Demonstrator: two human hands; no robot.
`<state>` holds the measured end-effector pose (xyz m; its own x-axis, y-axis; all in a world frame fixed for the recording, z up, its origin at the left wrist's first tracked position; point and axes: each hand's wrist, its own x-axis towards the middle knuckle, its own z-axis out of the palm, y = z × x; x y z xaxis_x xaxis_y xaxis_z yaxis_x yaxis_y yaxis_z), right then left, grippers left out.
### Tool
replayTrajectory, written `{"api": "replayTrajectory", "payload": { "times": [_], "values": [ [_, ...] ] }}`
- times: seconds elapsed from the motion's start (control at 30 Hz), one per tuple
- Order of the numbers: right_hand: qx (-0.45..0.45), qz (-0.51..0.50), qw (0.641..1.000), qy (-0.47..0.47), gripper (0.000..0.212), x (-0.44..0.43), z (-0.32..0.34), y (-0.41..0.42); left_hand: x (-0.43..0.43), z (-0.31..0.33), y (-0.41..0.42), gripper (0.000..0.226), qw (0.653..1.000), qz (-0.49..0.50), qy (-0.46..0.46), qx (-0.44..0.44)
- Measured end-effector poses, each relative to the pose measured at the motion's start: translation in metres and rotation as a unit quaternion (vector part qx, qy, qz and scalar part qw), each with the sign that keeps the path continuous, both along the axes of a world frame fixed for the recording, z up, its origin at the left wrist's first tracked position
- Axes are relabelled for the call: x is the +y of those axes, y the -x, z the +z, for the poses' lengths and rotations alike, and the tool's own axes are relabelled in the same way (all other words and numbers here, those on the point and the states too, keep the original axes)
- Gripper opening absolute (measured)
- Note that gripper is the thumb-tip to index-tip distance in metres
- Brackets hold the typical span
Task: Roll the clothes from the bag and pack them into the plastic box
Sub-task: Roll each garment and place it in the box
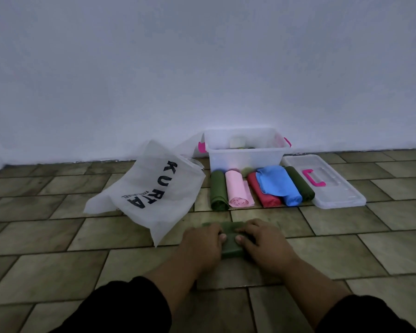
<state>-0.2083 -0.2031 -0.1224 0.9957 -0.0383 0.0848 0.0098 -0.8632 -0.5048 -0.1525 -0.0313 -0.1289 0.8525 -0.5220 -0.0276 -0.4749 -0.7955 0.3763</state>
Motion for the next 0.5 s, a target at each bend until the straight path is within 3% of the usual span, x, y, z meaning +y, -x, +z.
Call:
{"api": "replayTrajectory", "payload": {
  "times": [0.1,0.23,0.3,0.37,0.43,0.5],
  "values": [
    [-0.026,0.055,0.997,0.05,0.044,0.004,0.001,0.0,-0.005,0.008,-0.01,0.031,0.999,0.011,-0.042,0.013],
    [0.014,0.072,0.994,0.081,0.044,0.006,0.001,-0.004,-0.011,0.018,-0.022,0.041,0.991,0.065,-0.11,-0.038],
    [0.041,0.04,0.995,0.081,0.041,0.007,0.005,-0.012,-0.013,0.019,-0.023,0.04,0.988,0.138,-0.058,-0.045],
    [0.074,0.004,0.992,0.101,0.039,0.007,0.012,-0.02,-0.015,0.025,-0.02,0.043,0.973,0.228,0.032,0.022],
    [0.131,-0.022,0.987,0.095,0.035,0.007,0.02,-0.029,-0.021,0.024,-0.019,0.052,0.944,0.287,0.093,0.131],
    [0.196,-0.034,0.978,0.063,0.034,0.007,0.026,-0.035,-0.033,0.023,-0.017,0.056,0.879,0.371,0.191,0.231]
  ]
}}
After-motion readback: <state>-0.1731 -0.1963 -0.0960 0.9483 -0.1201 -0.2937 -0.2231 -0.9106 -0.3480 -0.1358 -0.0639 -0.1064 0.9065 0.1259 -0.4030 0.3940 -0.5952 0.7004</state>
